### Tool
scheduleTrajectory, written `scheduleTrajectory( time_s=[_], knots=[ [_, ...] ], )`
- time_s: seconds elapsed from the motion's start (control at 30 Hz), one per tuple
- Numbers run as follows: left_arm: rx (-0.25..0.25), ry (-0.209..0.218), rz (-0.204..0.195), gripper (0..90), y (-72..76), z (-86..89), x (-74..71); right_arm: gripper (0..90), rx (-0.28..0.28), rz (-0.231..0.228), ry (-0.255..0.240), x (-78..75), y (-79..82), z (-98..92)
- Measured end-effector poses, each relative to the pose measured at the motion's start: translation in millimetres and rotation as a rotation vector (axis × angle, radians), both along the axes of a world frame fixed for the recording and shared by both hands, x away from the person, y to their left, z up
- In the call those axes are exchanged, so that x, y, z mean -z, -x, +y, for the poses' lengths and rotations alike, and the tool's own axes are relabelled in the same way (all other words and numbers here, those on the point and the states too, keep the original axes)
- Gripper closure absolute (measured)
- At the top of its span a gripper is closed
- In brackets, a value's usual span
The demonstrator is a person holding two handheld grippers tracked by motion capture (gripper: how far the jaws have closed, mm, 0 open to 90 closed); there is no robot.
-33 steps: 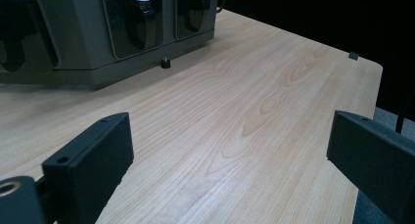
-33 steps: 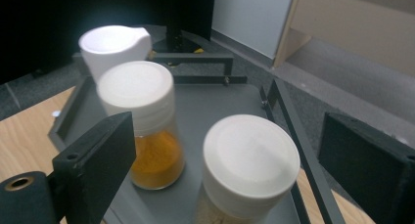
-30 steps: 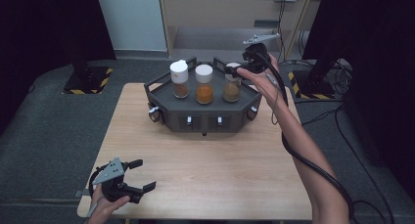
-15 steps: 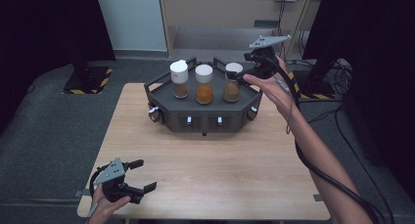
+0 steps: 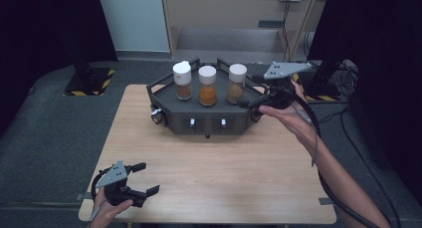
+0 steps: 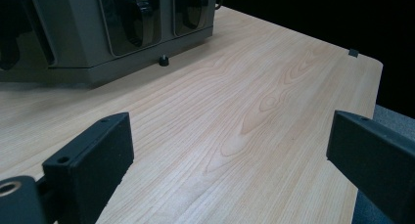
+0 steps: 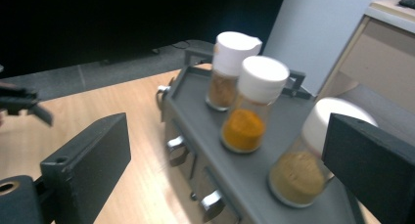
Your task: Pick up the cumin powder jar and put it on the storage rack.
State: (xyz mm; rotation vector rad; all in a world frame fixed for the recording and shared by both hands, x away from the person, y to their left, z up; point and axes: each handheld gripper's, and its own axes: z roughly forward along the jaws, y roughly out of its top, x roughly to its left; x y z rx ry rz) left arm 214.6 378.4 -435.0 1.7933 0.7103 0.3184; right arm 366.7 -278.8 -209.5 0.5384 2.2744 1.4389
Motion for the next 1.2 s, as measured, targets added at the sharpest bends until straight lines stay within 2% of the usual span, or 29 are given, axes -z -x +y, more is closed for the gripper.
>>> scheduleTrajectory(
  time_s=[0.33,0.47,0.8,0.9,1.2],
  knots=[
    [0.000,-0.003,0.002,2.6,-0.3,-0.6,-0.1,4.8,-0.023,-0.010,-0.059,34.5,41.7,-30.9],
    [-0.001,-0.003,0.002,2.6,0.1,-0.7,0.0,4.8,-0.040,-0.026,-0.062,42.7,59.7,-38.5],
    [-0.002,-0.009,0.002,3.3,0.2,-0.8,-0.2,4.8,-0.067,-0.064,-0.058,59.8,98.2,-43.9],
    [-0.002,-0.010,0.001,3.3,0.4,-0.7,-0.3,4.9,-0.060,-0.071,-0.040,67.6,107.4,-41.7],
    [-0.001,-0.009,-0.003,3.3,1.2,-1.1,-0.5,5.2,-0.044,-0.060,-0.059,92.9,123.1,-44.2]
  ],
)
